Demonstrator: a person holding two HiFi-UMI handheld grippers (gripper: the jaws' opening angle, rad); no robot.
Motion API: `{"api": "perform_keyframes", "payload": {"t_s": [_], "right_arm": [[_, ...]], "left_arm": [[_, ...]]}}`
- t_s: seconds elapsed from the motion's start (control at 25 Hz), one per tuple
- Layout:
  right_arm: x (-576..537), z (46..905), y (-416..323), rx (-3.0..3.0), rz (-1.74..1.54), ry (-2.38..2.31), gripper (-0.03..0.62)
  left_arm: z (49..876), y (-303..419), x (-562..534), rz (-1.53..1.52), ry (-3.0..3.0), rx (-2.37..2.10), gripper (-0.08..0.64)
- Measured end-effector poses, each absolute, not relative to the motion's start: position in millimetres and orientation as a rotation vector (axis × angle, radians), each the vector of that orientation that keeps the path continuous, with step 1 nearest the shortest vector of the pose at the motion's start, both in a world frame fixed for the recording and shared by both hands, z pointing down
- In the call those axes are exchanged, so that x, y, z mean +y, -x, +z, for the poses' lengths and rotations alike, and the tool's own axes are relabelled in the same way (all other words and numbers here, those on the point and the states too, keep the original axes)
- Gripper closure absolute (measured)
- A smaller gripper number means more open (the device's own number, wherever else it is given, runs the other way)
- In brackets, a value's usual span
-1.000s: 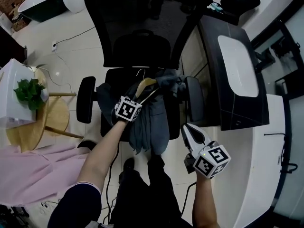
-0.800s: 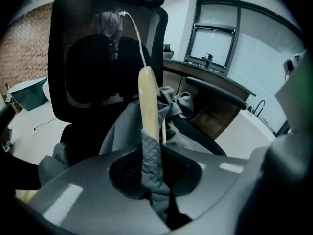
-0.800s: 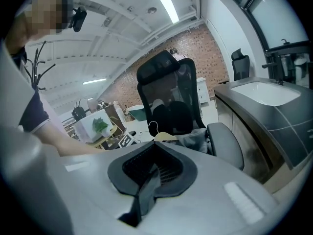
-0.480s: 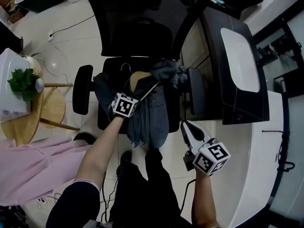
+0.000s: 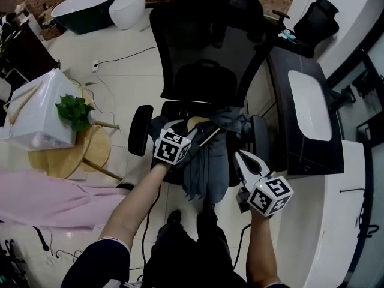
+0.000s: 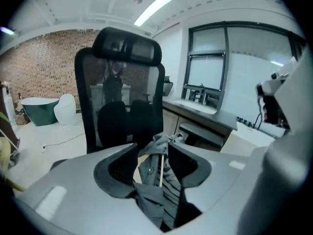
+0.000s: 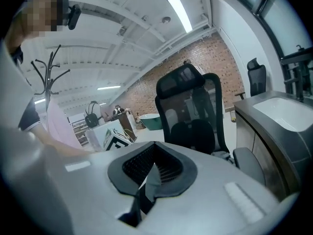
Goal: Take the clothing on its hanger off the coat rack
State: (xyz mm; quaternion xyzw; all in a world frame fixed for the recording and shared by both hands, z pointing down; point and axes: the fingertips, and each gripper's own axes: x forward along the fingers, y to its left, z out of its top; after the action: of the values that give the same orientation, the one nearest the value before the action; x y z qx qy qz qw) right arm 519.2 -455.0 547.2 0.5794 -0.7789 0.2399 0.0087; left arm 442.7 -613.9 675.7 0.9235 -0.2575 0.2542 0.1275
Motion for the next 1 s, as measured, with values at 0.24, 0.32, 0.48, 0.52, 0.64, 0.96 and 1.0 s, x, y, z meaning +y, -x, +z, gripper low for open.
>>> {"api": "perform_keyframes", "payload": {"t_s": [0.24,0.32,0.48,0.52,0.64,0.96,1.0], "right_arm": [[-481,492,-499,-2.542,0.601,-1.766,0.592],[-491,476,-494,-2.573,0.548,-1.755,0.592],[-505,450,-484,-2.613,0.455,-1.736,0.592],[-508,445,-482,-2.62,0.433,-1.73,0.592],[-514,432,-473,-2.639,0.366,-1.706,0.592],[-518,409,-464,-2.623,0.246,-1.708,0.592],[-519,407,-466,-2.616,0.235,-1.714,0.592]], "left_arm": [[568,-437,-597,0.54,-2.81,-0.73,0.377],[538,-436,-591,0.473,-2.859,-0.726,0.445],[492,-432,-576,0.376,-2.937,-0.71,0.546],[484,-432,-572,0.367,-2.947,-0.692,0.549],[468,-431,-555,0.362,-2.979,-0.627,0.549],[437,-424,-527,0.207,-2.956,-0.552,0.549],[436,-425,-525,0.204,-2.957,-0.547,0.549]]}}
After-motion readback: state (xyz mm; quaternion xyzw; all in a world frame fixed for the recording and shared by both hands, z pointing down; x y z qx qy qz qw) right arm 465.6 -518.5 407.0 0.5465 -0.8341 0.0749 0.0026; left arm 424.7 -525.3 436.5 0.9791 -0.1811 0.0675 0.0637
